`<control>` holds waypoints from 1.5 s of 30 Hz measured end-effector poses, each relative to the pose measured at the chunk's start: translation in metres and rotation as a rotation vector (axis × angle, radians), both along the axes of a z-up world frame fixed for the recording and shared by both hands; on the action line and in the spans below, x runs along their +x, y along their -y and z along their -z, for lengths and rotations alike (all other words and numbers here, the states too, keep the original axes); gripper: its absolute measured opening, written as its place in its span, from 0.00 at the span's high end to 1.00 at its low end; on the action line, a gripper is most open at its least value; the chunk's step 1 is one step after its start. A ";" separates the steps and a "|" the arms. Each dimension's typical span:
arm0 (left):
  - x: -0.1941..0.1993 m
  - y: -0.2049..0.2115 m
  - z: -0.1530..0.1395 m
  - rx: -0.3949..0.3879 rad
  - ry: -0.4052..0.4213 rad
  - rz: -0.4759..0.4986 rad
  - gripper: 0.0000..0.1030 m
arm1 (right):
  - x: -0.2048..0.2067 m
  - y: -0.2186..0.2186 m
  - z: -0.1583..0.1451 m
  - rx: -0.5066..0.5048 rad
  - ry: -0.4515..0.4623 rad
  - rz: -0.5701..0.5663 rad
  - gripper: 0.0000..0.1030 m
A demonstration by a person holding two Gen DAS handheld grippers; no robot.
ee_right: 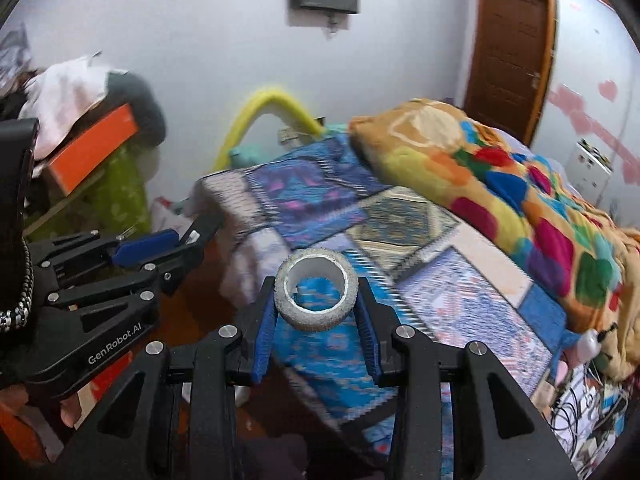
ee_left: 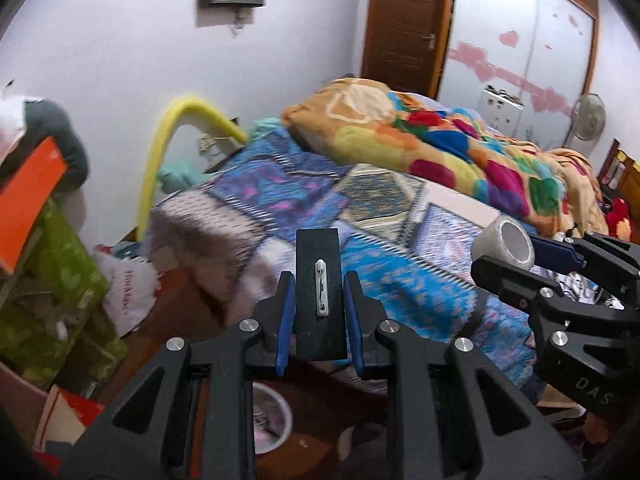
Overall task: Collect trash
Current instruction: 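Carry the clip and tape roll in both tools over the white bin, then open both tools to drop the clip and tape roll into the bin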
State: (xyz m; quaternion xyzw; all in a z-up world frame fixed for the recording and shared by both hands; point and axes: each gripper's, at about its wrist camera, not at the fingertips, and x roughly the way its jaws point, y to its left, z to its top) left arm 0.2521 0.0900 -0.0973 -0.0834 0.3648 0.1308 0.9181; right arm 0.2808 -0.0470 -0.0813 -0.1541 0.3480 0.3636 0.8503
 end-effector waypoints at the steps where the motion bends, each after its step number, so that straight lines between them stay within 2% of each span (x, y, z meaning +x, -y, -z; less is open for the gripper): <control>1: -0.009 -0.010 0.002 0.000 -0.002 -0.019 0.77 | -0.005 -0.009 0.002 0.000 -0.008 -0.016 0.67; 11: -0.078 -0.095 0.027 -0.023 -0.053 -0.176 0.77 | -0.046 -0.096 0.035 -0.036 -0.099 -0.168 0.67; 16: -0.102 -0.131 0.062 -0.096 -0.120 -0.231 0.77 | -0.057 -0.130 0.068 -0.089 -0.192 -0.225 0.67; 19: -0.112 -0.147 0.095 -0.151 -0.177 -0.262 0.77 | -0.061 -0.146 0.094 -0.143 -0.254 -0.244 0.67; 26: -0.123 -0.162 0.170 -0.278 -0.319 -0.300 0.77 | -0.062 -0.177 0.153 -0.252 -0.411 -0.272 0.67; 33: -0.122 -0.166 0.219 -0.374 -0.413 -0.293 0.77 | -0.064 -0.199 0.202 -0.347 -0.527 -0.278 0.67; 41: -0.111 -0.165 0.243 -0.414 -0.463 -0.283 0.77 | -0.057 -0.206 0.222 -0.366 -0.633 -0.261 0.64; 45: -0.102 -0.162 0.243 -0.405 -0.465 -0.264 0.77 | -0.052 -0.201 0.220 -0.376 -0.608 -0.242 0.57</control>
